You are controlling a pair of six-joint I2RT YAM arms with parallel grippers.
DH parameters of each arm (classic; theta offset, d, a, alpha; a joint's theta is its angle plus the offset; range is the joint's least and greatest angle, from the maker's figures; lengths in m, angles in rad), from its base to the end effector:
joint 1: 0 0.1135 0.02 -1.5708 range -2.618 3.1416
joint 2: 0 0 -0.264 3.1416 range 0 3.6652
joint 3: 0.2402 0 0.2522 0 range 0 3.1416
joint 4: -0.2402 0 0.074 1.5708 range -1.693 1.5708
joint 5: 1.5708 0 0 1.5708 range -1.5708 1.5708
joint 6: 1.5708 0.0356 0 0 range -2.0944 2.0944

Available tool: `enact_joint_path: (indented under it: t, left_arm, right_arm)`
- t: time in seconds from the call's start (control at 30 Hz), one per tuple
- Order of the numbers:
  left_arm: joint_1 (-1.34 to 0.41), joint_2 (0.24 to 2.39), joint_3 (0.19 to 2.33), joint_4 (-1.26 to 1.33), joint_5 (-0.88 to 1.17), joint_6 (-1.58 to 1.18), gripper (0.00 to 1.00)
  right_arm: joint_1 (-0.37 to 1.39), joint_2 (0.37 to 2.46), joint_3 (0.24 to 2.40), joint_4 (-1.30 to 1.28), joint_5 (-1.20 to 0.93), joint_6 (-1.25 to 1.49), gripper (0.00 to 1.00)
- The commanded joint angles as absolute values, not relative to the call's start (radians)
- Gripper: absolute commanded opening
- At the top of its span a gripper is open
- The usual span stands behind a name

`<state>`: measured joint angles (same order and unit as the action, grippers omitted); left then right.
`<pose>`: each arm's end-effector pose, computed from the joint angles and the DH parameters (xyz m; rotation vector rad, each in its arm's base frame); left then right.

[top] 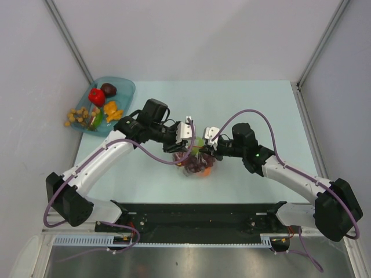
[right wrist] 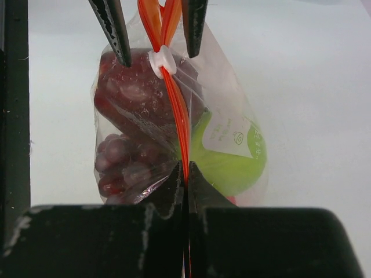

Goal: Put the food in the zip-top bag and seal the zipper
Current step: Zip the zipper food storage bag at the center of the board.

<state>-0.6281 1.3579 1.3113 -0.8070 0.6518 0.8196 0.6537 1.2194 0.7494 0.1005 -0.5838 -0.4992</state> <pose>0.2130 -0.1814 0.3430 1.7319 1.5219 -0.6875 0.2035 0.1806 0.2665 -1.3586 1.3748 0.6672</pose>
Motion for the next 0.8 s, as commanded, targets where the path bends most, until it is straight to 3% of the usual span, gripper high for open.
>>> enact_joint_path:
  t: [0.0,0.13,0.33,0.53,0.63,0.77]
  left_arm:
    - [-0.637,1.348,1.354,-0.762,0.695,0.788,0.41]
    - [-0.641,1.364,1.351,-0.758,0.695,0.787,0.41]
    - [-0.641,1.384,1.348,-0.805,0.67,0.825,0.29]
    - [-0.615,1.367,1.351,-0.861,0.649,0.853,0.02]
    - [-0.542,1.339,1.385,-0.848,0.692,0.757,0.18]
    - [-0.456,1.328,1.401,-0.871,0.755,0.716,0.12]
  right_arm:
    - [0.667,1.189,0.798,0.152,-0.578,-0.514,0.0]
    - [0.667,1.183,0.798,0.147,-0.58,-0.514,0.0]
    - [0.669,1.174,0.798,0.137,-0.574,-0.518,0.0]
    - [0.657,1.16,0.798,0.1,-0.577,-0.532,0.0]
    - [0.634,1.151,0.796,0.081,-0.583,-0.535,0.0]
    - [0.608,1.143,0.796,0.061,-0.603,-0.54,0.0]
